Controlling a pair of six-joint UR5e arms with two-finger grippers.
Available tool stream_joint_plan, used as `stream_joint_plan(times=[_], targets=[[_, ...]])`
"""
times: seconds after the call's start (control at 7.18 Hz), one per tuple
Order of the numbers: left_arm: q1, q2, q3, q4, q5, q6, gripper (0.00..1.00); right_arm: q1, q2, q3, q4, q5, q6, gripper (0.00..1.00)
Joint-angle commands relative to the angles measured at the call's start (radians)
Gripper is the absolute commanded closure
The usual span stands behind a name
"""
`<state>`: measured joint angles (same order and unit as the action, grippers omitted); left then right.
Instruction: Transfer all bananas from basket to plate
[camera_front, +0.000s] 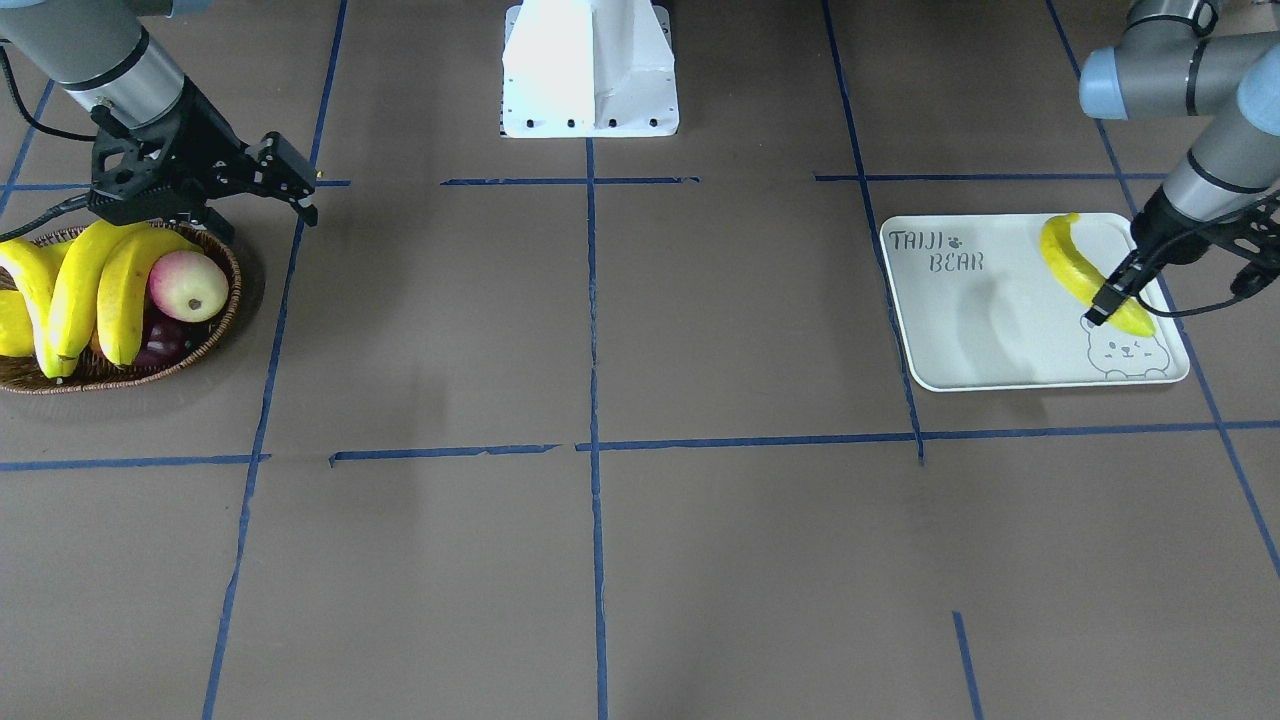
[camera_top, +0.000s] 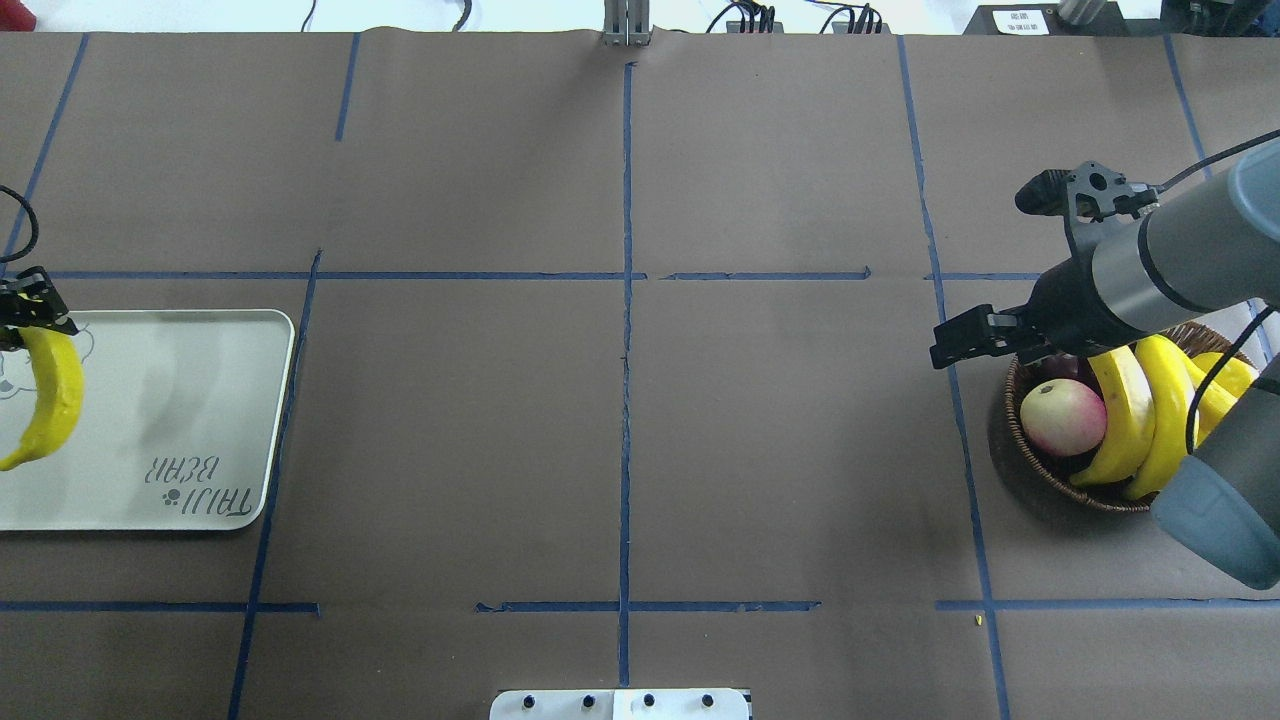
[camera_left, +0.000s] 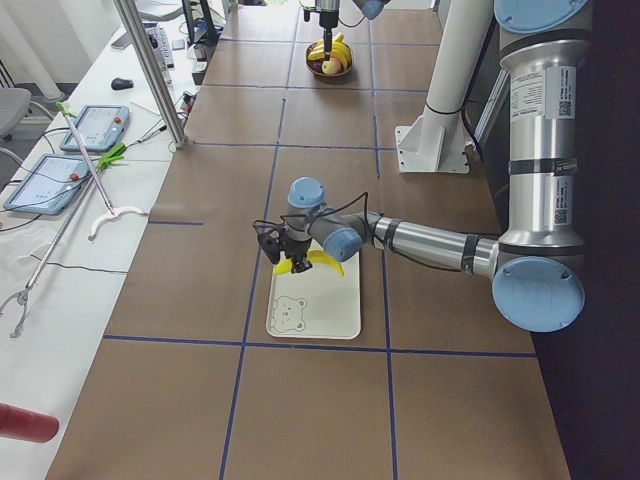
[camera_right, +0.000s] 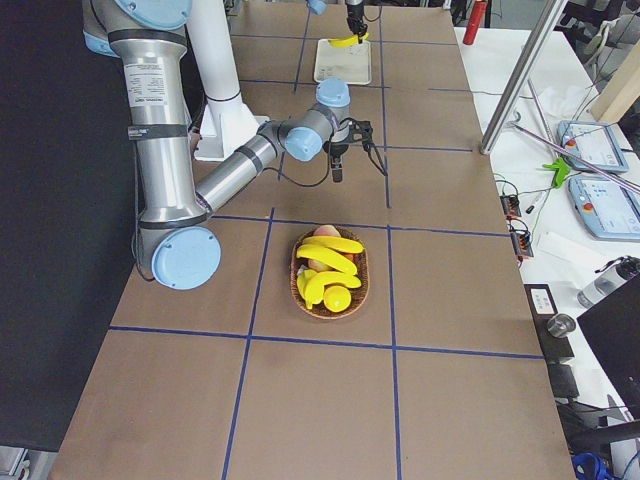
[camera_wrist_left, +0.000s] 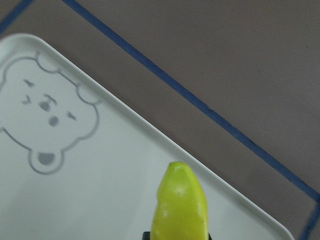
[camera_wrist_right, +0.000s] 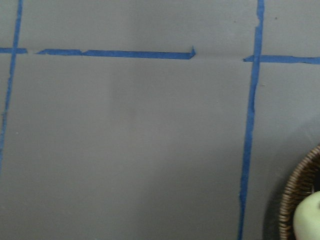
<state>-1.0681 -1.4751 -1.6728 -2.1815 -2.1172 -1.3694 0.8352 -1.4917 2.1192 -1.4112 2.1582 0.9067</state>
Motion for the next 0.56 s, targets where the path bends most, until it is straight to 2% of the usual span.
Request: stream_joint_plan(times=[0.0,0.28,0.42], targets=[[-0.036,0.006,0.135,-0.135,-0.032,0.047,1.00,0.016,-0.041,0.001,0.000,0.000,-0.057,0.01],[-0.036,0.004,0.214,-0.223,-0.032,0.047,0.94,0.016,-0.042,-0.001,0.000,-0.003,-0.057,0.01],[-0.036,0.006,0.225,-0.247,-0.036,0.049,0.52,0.016,-0.042,-0.002,0.000,-0.003,-0.058,0.01]])
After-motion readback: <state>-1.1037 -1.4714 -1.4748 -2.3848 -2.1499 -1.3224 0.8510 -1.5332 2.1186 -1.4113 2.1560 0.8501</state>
